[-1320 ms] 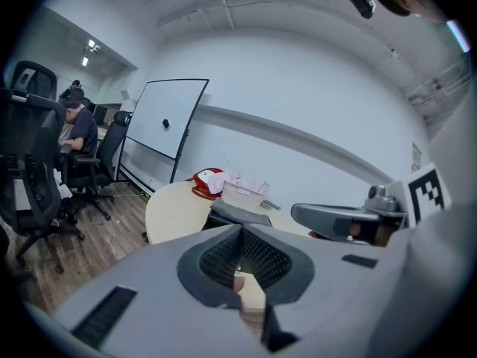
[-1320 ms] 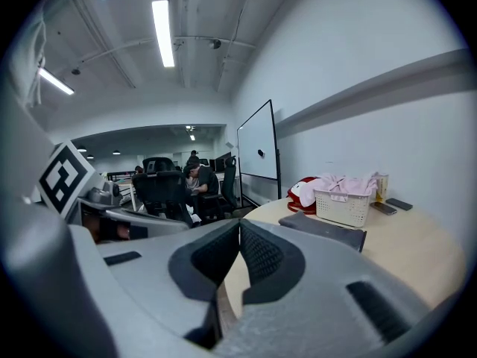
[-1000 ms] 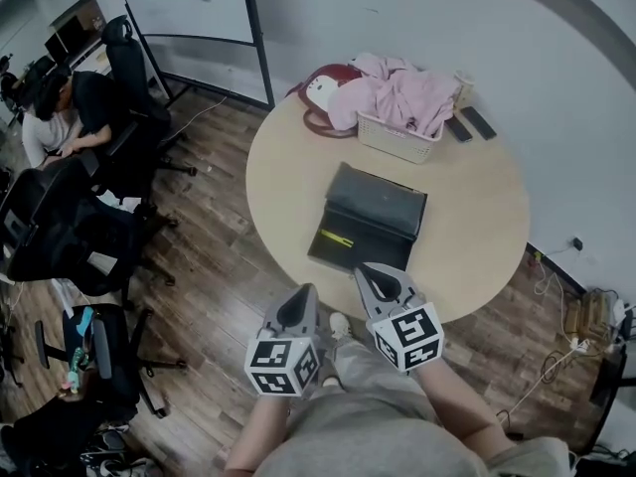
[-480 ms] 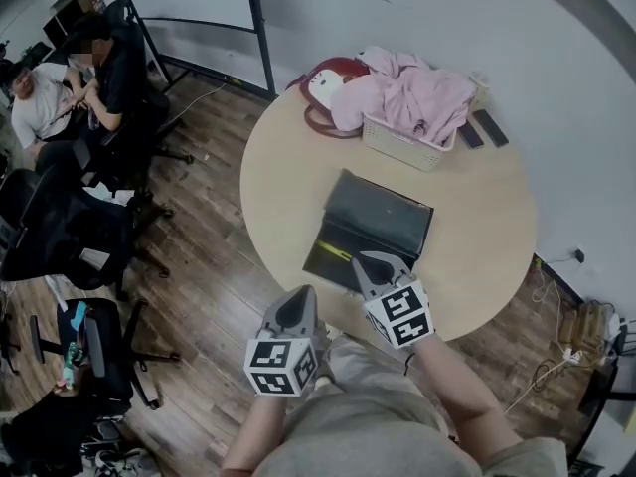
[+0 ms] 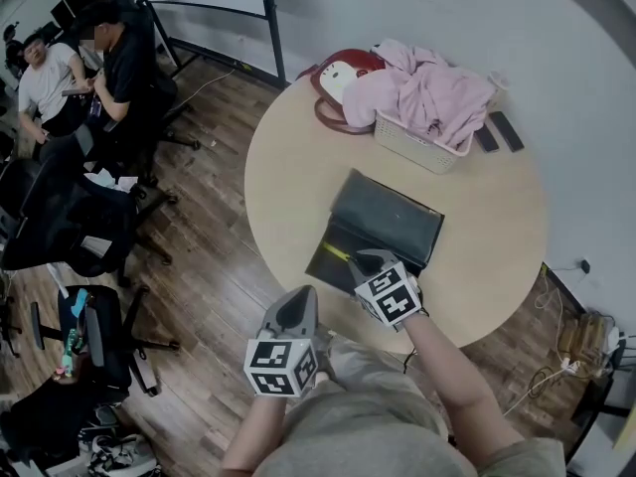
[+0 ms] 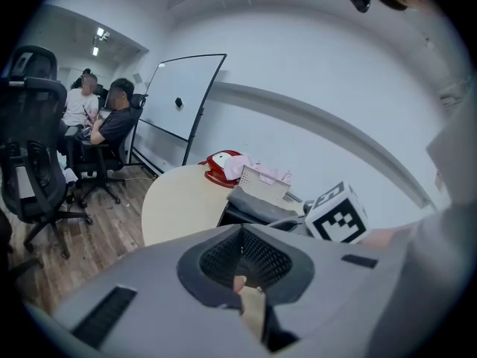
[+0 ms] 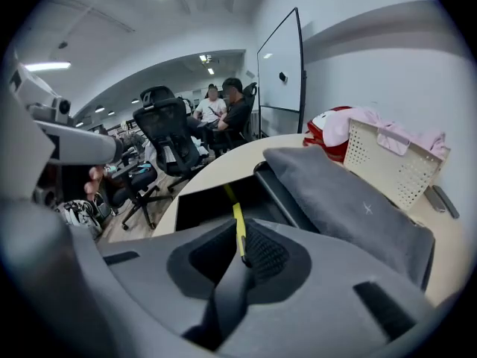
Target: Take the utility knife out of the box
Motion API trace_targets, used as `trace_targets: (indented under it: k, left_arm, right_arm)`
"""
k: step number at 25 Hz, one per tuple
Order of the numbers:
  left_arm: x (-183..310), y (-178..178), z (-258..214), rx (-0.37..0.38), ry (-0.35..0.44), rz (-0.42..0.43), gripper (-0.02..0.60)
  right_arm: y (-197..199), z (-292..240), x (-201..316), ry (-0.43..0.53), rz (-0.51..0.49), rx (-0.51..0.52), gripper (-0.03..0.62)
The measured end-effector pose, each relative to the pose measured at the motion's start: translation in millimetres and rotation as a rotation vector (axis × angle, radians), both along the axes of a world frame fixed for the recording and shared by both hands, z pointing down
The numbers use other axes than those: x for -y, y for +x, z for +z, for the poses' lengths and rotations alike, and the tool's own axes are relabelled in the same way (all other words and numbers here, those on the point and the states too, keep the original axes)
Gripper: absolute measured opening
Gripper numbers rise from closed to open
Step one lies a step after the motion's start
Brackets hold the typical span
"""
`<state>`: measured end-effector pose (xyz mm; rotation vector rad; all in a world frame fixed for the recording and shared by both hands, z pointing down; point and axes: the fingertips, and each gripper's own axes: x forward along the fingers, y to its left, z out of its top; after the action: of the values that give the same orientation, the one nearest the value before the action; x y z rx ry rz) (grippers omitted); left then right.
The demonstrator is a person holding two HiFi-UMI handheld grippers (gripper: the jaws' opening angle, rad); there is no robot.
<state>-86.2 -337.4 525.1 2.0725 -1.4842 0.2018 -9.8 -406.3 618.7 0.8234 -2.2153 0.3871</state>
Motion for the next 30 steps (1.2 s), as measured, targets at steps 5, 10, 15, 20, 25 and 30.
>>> trace_targets:
  k: [5, 10, 15, 20, 25, 30]
  left_arm:
    - [7, 0, 1, 0.001, -0.005, -0.005, 0.003]
    - [12, -4, 2, -0.002, -0.004, -0.017, 0.003]
    - [13, -5, 1, -0.005, -0.003, -0.022, 0.003]
    - [14, -10, 3, -0.005, -0.004, -0.033, 0.003]
    - [16, -10, 1, -0.005, -0.001, -0.036, 0.003]
    - [12, -10, -4, -0.004, 0.011, -0.030, 0.003]
  right_arm:
    - [-6, 30, 0, -0.085, -0.065, -0.079, 0.106]
    - [-7, 42, 0, -0.150, -0.060, -0.102, 0.106]
    - [-4, 49, 0, -0.110, -0.120, -0.234, 0.088]
    - [-5, 51, 0, -0.095, -0.130, -0.240, 0.086]
    - [-3, 51, 3, -0.079, -0.136, -0.261, 0.058]
    - [-3, 49, 0, -0.080, -0.139, -0.262, 0.055]
